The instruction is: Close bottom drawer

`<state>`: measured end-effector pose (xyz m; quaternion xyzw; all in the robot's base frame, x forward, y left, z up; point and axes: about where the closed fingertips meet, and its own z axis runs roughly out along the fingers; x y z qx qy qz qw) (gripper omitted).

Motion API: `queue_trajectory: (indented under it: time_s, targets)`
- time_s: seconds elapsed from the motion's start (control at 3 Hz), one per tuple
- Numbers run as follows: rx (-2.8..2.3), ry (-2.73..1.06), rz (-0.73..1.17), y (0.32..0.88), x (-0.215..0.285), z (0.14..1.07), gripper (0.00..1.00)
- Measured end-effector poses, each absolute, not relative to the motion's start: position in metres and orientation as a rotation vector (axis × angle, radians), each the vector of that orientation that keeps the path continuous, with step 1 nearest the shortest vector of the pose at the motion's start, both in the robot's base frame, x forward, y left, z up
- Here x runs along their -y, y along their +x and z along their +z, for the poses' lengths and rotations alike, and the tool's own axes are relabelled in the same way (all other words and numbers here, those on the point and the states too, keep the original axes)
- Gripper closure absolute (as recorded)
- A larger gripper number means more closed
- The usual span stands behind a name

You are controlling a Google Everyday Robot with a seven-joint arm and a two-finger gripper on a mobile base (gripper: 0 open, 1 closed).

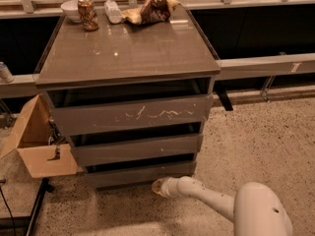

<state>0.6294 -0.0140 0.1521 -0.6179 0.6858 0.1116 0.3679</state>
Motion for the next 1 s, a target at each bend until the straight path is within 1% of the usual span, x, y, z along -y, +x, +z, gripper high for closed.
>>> queue_trajectory:
  time_s: [0.33,0.67,1.0]
  targets:
    - [-1.761,-1.587,0.287,0.6294,0.0140,0.1521,0.20]
    - [-1.761,-1.587,0.287,0.6293,0.0139,0.1520,0.00]
    - [-1.761,-1.587,0.287,0.6293,0.0139,0.1520,0.00]
